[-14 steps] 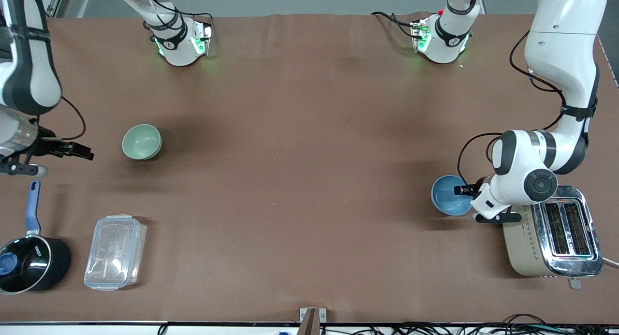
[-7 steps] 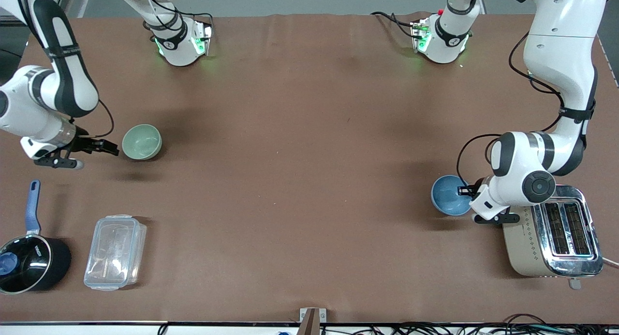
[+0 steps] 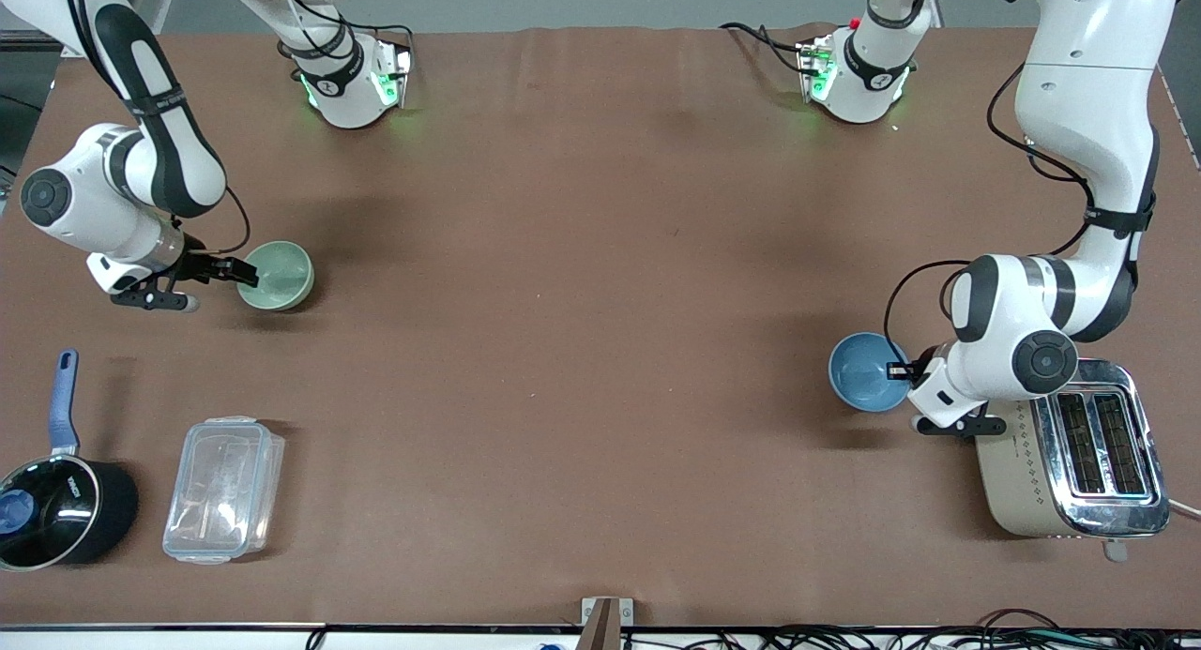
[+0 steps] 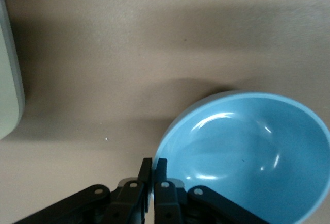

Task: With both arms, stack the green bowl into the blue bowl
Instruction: 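Grasp the blue bowl with the left gripper while the right gripper reaches the green bowl, then slide the blue bowl toward the table middle with the left gripper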

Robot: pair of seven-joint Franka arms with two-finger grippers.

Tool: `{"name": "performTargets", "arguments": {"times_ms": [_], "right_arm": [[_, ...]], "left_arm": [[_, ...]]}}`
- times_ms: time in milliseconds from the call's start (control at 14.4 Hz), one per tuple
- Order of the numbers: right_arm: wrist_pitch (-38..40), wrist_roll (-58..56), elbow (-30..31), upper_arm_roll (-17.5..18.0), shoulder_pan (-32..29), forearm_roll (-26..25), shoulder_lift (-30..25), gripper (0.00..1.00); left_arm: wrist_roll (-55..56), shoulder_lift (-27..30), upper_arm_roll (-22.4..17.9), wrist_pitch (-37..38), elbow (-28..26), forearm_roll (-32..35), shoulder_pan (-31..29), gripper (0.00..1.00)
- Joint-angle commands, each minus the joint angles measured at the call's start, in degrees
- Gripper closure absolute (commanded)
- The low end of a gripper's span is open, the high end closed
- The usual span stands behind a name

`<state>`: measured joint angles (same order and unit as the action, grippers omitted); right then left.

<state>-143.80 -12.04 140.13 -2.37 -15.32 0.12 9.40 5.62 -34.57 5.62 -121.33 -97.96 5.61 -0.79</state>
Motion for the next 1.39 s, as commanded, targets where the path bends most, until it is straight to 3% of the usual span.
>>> {"name": "performTargets", "arguments": {"times_ms": [0,139,347,417,625,903,1181,1319], "right_arm": [[-8.38,-0.70,7.05,0.79,-1.03,-0.21,-1.57,0.01],[-15.43,-0.52,11.47,0.79,-0.68,-0.21,-2.10,0.00],[-15.98,-0.52,11.92,0.79,-0.77,-0.21,-2.10,0.01],[-16.07,-0.44,12.01,0.79,-0.68,-0.21,-2.10,0.06],[-15.46,0.00,11.83,0.88,-0.77,-0.21,-2.10,0.41],[-13.18,0.18,10.26,0.88,-0.68,-0.21,-2.19,0.74],[-11.77,0.18,8.67,0.96,-0.94,-0.12,-2.19,0.92],[-9.41,0.09,7.01,0.96,-1.03,-0.12,-2.54,0.97]], "left_arm": [[1.32,0.90,3.16,2.04,2.68,0.72,0.35,1.00],[3.16,1.08,6.93,5.64,6.36,0.63,0.97,1.00],[12.62,0.73,14.39,6.81,7.26,0.72,1.50,1.00],[17.01,0.38,16.16,6.81,7.26,0.81,2.46,1.00],[27.40,-0.75,17.15,6.46,9.17,0.46,8.69,1.00],[37.68,-4.79,16.97,4.10,12.61,-4.64,17.91,1.00],[48.59,-9.19,16.45,-4.78,12.62,-4.20,25.48,1.00],[50.63,-11.12,16.44,-7.60,12.71,-4.38,26.55,1.00]]}}
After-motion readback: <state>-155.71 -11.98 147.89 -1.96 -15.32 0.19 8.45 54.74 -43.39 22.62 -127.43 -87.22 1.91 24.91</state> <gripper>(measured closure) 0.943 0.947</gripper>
